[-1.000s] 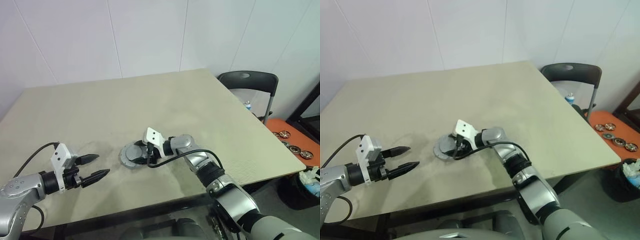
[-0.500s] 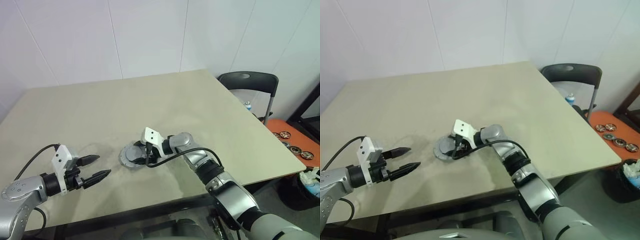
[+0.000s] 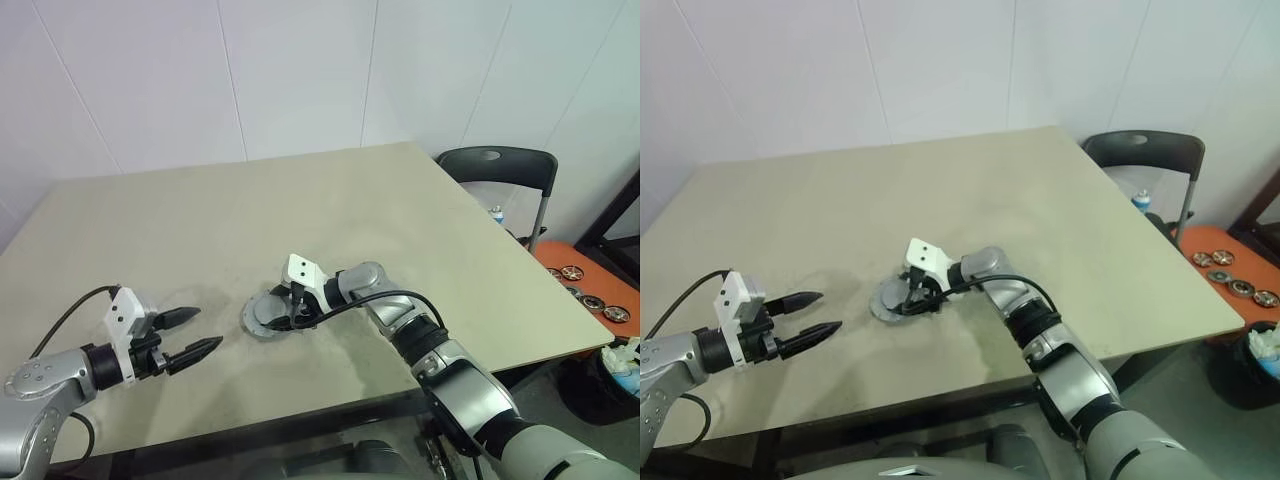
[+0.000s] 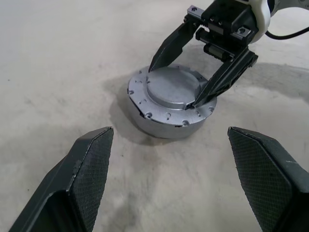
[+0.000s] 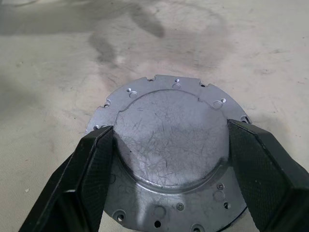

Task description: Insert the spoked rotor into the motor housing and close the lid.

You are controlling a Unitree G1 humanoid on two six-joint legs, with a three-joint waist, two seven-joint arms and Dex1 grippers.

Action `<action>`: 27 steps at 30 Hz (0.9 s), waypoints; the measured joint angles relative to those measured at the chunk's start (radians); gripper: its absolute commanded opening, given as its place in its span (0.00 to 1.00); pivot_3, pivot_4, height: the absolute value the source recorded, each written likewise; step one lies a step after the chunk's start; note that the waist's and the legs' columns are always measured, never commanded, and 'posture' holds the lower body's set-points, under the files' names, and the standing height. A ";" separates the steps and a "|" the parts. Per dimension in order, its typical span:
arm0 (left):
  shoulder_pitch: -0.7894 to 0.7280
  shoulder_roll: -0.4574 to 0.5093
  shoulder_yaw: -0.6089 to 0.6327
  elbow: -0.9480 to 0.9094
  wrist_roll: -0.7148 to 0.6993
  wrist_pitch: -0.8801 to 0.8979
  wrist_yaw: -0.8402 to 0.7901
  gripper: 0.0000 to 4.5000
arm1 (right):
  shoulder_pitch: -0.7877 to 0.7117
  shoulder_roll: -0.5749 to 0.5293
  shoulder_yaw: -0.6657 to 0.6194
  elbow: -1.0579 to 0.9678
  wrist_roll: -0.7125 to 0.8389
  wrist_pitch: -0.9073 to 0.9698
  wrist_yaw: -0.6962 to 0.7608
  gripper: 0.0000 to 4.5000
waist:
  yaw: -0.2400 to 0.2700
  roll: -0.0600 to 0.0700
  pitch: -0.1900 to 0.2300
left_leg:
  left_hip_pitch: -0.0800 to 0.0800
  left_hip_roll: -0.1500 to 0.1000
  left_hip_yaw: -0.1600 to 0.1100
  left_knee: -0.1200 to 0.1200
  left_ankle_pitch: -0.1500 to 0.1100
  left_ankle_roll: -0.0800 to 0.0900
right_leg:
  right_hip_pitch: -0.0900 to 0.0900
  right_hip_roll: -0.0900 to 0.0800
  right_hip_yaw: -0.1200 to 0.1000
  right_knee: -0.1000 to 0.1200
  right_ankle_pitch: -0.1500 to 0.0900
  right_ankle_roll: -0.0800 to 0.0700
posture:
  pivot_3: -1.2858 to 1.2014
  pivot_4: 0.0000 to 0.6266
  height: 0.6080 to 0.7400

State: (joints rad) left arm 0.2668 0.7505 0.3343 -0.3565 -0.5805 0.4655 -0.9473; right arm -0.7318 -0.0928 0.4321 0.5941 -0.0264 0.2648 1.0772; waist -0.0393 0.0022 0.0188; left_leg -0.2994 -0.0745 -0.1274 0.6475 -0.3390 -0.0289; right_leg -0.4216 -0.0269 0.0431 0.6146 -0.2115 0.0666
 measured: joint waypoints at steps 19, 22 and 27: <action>-0.006 -0.008 0.000 0.001 0.000 0.000 0.016 0.90 | 0.007 0.038 -0.015 0.019 0.002 0.034 -0.054 0.72 | -0.008 0.001 0.001 | 0.015 0.002 0.000 -0.002 0.000 0.000 | 0.014 0.001 0.000 0.000 -0.005 0.001 | 0.52 0.00 1.00; -0.007 -0.008 0.000 0.001 0.000 0.000 0.016 0.90 | 0.007 0.048 -0.016 0.020 0.002 0.041 -0.070 0.72 | -0.008 0.001 0.001 | 0.015 0.002 0.000 -0.002 0.000 0.000 | 0.014 0.001 0.000 0.000 -0.006 0.001 | 0.52 0.00 1.00; -0.008 -0.008 -0.001 0.002 0.000 0.000 0.017 0.90 | 0.008 0.054 -0.013 0.018 -0.003 0.058 -0.086 0.72 | -0.015 0.001 0.001 | 0.015 0.002 -0.001 -0.002 0.000 0.000 | 0.014 0.002 0.000 0.000 -0.006 0.001 | 0.52 0.00 1.00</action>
State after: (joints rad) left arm 0.2588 0.7420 0.3337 -0.3548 -0.5805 0.4653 -0.9303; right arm -0.7242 -0.0392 0.4195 0.6120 -0.0292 0.3226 0.9911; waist -0.0543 0.0034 0.0202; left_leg -0.2840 -0.0721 -0.1287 0.6452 -0.3392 -0.0290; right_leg -0.4072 -0.0250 0.0433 0.6149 -0.2170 0.0678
